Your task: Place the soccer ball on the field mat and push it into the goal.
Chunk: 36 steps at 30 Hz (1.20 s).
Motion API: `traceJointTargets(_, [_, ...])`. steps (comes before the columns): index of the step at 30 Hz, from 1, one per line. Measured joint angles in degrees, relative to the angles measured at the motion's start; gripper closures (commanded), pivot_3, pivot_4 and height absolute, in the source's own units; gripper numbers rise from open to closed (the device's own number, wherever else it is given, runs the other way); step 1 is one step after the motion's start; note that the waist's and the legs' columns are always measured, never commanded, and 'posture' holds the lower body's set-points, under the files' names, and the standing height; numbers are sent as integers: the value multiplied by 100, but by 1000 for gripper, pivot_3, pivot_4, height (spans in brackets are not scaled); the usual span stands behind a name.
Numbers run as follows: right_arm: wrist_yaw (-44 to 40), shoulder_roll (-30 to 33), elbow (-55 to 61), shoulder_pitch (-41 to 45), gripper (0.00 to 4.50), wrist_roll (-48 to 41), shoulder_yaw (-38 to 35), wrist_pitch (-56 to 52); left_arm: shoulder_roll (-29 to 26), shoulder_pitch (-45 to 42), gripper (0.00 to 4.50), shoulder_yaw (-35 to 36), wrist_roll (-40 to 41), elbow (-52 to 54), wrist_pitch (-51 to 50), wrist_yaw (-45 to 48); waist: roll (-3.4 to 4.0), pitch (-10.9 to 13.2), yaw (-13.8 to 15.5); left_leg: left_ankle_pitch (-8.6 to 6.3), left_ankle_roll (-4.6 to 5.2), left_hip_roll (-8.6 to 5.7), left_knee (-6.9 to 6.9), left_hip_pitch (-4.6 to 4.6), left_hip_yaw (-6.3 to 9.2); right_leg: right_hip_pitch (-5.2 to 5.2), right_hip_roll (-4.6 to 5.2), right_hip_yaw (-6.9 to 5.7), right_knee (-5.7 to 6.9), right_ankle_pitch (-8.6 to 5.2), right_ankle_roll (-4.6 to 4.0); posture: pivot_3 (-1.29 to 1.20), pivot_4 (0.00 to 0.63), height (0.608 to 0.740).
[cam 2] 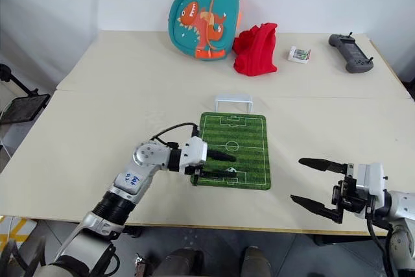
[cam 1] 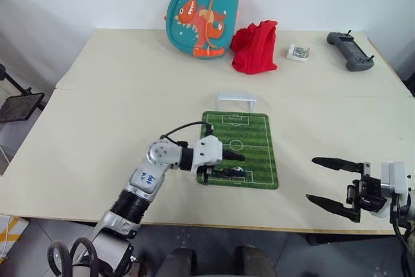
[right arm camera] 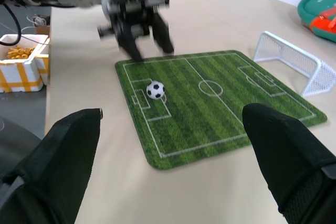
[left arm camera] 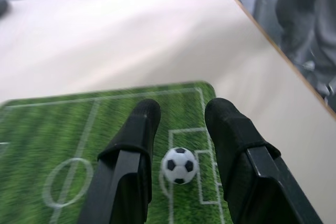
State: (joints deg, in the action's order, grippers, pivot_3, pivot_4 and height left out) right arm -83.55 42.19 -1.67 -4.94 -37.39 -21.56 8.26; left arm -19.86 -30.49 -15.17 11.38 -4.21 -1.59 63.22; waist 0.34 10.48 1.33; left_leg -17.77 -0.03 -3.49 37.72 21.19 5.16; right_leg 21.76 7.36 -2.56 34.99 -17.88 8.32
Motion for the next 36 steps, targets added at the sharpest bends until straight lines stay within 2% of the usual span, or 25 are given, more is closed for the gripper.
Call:
traceJointTargets(2, [-64,-18,-117,17,0,29,0,124,-231,164,2694,69,78,164,-47,110,1,0,1,0,0,1,1,0,0,0,-1,0,-1,0,0,0,150,740])
traceJointTargets(3, [-109,-30,-204,19,0,34,-5,225,-420,306,3075,72,95,200,-48,208,3,-1,2,0,0,0,0,-4,0,-4,0,0,-1,0,0,0,150,740])
traceJointTargets(4, [-164,-56,-335,27,0,36,-22,362,-578,463,3235,78,111,211,-66,293,3,-2,4,0,0,0,0,-4,0,-4,0,0,-3,0,0,0,150,740])
traceJointTargets(8, [-352,-83,-747,-32,0,31,-263,755,-861,1000,4385,78,161,262,-94,479,3,-1,33,-1,2,-5,0,-2,6,-9,8,0,-9,0,0,0,150,740])
traceJointTargets(9, [-376,-82,-797,-59,0,30,-326,812,-856,1074,4450,73,162,280,-99,483,3,-1,42,-1,3,-6,1,0,8,-10,9,-1,-12,0,0,0,150,740])
traceJointTargets(14, [-454,-29,-1081,-241,0,24,-561,1074,-565,1163,4450,-95,172,419,-215,374,7,-4,31,-2,3,-6,0,-2,8,-15,9,-1,-19,0,0,0,150,740])
traceJointTargets(19, [-462,-26,-1269,-483,0,25,-627,1204,531,1087,4450,-634,-66,403,-584,-454,5,-2,34,-2,5,-8,3,0,2,-17,7,-2,-21,0,1,0,150,740])
traceJointTargets(20, [-461,-28,-1258,-483,0,25,-627,1204,606,1055,4450,-689,-102,403,-599,-538,4,-2,33,-2,5,-7,3,0,2,-17,7,-2,-20,0,0,0,150,740])
traceJointTargets(36, [-8,-231,-457,-694,0,75,-557,1032,722,521,4450,-720,-558,-287,-624,-1130,12,-6,40,-3,6,-7,6,-7,-7,-17,6,8,-17,0,0,0,150,740])
